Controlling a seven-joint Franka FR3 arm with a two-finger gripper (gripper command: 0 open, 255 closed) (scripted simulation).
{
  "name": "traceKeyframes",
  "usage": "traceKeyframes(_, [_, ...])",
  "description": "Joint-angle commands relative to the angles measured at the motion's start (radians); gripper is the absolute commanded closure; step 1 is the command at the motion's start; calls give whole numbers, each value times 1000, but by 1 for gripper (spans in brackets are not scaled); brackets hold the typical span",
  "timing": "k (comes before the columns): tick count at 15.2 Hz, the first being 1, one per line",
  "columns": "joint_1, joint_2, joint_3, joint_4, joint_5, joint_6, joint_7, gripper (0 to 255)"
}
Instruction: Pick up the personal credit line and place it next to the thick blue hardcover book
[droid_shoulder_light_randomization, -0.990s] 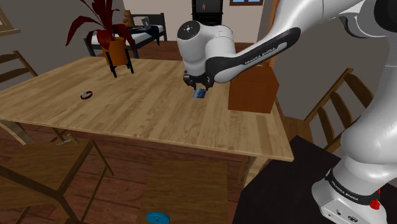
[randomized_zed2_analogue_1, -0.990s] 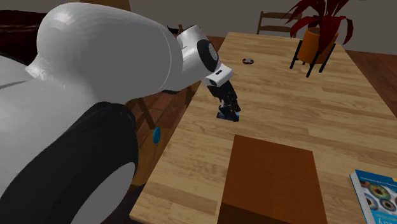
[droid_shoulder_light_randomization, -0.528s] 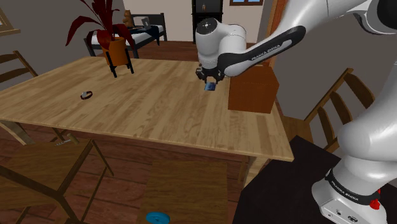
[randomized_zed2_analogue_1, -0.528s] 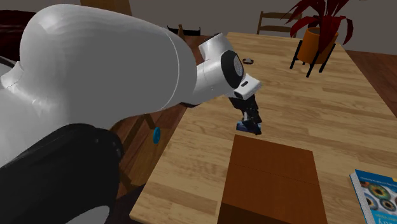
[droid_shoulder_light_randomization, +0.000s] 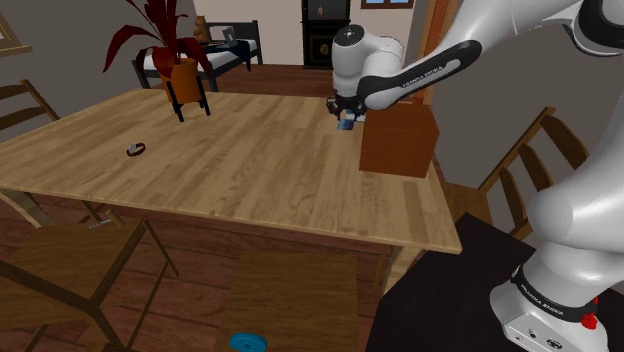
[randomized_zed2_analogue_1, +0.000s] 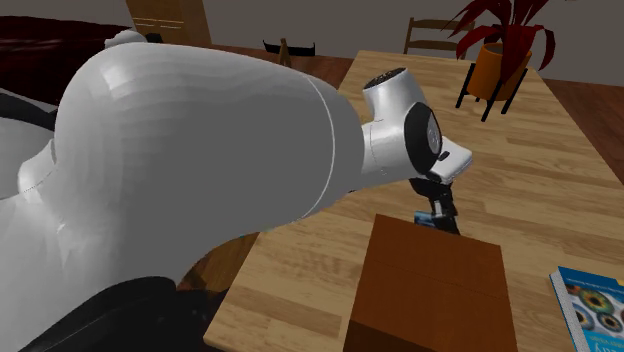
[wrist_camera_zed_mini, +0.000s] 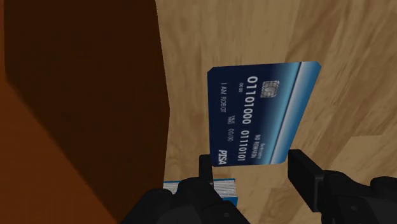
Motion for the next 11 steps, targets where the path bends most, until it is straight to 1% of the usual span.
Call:
traceKeyframes(1, [-33, 8, -15, 9, -2, 25, -42, 255])
traceKeyframes(7, [-86, 85, -66, 91, -29, 60, -152, 255])
traceKeyframes(11, [-105, 139, -93, 155, -42, 68, -216, 255])
